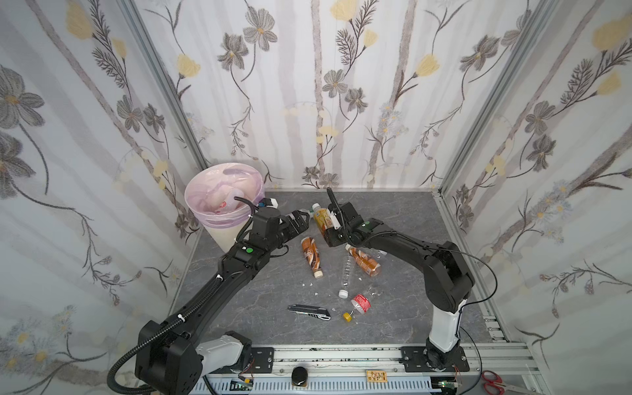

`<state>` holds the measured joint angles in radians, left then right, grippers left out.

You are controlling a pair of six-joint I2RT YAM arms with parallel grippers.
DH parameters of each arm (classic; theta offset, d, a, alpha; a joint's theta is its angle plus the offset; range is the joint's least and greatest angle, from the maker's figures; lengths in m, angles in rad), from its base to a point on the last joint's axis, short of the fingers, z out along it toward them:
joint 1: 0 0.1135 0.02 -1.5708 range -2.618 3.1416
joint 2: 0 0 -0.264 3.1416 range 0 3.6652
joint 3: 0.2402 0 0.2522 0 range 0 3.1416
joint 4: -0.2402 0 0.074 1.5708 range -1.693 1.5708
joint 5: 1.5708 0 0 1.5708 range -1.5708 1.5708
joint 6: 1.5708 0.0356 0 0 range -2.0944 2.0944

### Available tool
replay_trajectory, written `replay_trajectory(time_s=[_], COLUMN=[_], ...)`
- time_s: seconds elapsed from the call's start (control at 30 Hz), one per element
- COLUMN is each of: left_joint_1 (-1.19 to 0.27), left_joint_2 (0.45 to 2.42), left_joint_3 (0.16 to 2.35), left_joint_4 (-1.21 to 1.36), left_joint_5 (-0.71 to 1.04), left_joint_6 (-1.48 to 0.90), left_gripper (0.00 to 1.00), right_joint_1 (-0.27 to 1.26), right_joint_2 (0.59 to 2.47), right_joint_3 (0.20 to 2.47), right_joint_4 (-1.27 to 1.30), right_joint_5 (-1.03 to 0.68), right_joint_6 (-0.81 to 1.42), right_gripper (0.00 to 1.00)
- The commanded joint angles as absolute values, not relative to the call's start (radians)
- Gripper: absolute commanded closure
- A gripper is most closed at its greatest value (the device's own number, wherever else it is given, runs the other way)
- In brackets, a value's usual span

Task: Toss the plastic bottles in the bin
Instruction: 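Lift the yellow bottle with the right gripper toward the left gripper, then grasp the yellow bottle near its white cap with the left gripper while right holds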

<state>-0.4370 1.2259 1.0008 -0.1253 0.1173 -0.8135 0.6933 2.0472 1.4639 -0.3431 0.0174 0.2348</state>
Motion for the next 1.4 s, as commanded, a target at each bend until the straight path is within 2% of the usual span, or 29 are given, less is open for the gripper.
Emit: replay_trajectory(time_s=[0.0,0.33,0.87,1.13,1.37], left_joint_1=[-0.427,-0.414,-0.420,-0.428,-0.439], left_joint_2=[1.255,1.398,1.471,1.494,1.522], left_joint_3=[1.060,1.223,1.267,1.287,1.287], left_joint_4=[-0.104,-0.051,-0.018,-0.015,-0.014], left_joint_5=[0.178,0.293,0.350,0.329,0.324], left_joint_6=[-0.816,-0.767,-0.729,-0.719,-0.719], left_gripper=[0.00,0.00,0.00,0.13,0.18], right_joint_1=[0.688,0.686,0.684,0.684,0.685], right_joint_2=[1.984,1.821,1.772,1.757,1.752], right_joint_3=[1.450,1.408,1.400,1.379,1.370], right_joint_4=[-0.283,-0.207,-0.154,-0.141,-0.129], right_joint_5=[-0.044,-0.185,-0.262,-0.272,-0.282], right_joint_6=[0.251,0.270,0.278,0.281,0.285], right_gripper=[0.37,0.37,0.37,0.37,0.37])
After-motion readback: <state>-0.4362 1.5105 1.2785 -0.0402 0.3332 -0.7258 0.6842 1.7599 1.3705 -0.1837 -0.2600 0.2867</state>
